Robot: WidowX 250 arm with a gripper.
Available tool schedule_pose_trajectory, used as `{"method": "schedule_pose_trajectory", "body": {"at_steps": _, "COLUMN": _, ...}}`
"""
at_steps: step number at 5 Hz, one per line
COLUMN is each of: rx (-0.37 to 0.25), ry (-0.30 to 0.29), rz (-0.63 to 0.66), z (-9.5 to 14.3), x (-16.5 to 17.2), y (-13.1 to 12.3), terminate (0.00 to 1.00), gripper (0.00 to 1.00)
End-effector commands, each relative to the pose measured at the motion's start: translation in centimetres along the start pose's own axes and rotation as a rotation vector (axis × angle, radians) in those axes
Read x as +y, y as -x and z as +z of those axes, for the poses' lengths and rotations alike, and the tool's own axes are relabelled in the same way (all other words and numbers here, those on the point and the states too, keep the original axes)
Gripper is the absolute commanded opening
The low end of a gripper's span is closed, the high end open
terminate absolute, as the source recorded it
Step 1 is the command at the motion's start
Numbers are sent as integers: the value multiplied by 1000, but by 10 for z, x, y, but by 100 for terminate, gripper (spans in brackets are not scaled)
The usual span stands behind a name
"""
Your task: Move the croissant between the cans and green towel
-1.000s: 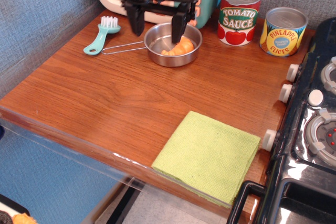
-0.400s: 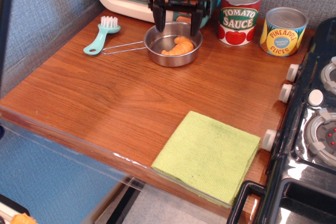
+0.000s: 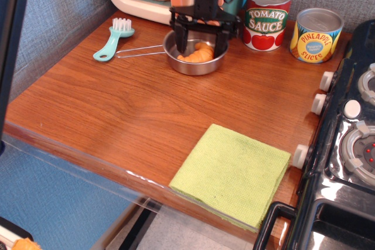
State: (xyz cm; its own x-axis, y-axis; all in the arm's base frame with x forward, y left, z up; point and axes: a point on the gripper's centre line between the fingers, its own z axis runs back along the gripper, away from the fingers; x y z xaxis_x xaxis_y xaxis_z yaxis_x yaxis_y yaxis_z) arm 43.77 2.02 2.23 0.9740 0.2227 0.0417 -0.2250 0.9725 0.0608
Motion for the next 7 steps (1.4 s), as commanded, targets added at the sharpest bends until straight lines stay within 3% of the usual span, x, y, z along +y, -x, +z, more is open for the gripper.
{"method": "schedule_pose_trajectory", "body": {"at_steps": 1, "rx": -14, "ry": -23, "rz": -11, "z": -1, "x": -4, "y": 9, "terminate": 0, "gripper": 100}}
{"method": "schedule_pose_trajectory", "body": {"at_steps": 2, "rx": 1, "ry": -31, "rz": -13, "z": -13, "x": 1, "y": 9, "terminate": 0, "gripper": 100}}
{"method": "schedule_pose_trajectory", "body": {"at_steps": 3, "rx": 7, "ry": -15, "rz": -28, "z": -11, "x": 3, "y": 7, "terminate": 0, "gripper": 0}}
{"method": "schedule_pose_trajectory", "body": {"at_steps": 4, "rx": -36, "ry": -2, "rz": -34, "z": 12, "x": 5, "y": 3, "terminate": 0, "gripper": 0}}
{"method": "schedule_pose_trajectory", "body": {"at_steps": 5, "rx": -143, "ry": 45, "rz": -39, "z": 59, "x": 8, "y": -3, "terminate": 0, "gripper": 0}}
{"method": "schedule_pose_trajectory", "body": {"at_steps": 6, "rx": -252, "ry": 84, "rz": -84, "z": 110, "x": -3, "y": 9, "terminate": 0, "gripper": 0}}
{"method": "schedule_pose_trajectory", "body": {"at_steps": 7, "rx": -260, "ry": 139, "rz": -172, "z": 127, "x": -29, "y": 31, "terminate": 0, "gripper": 0}}
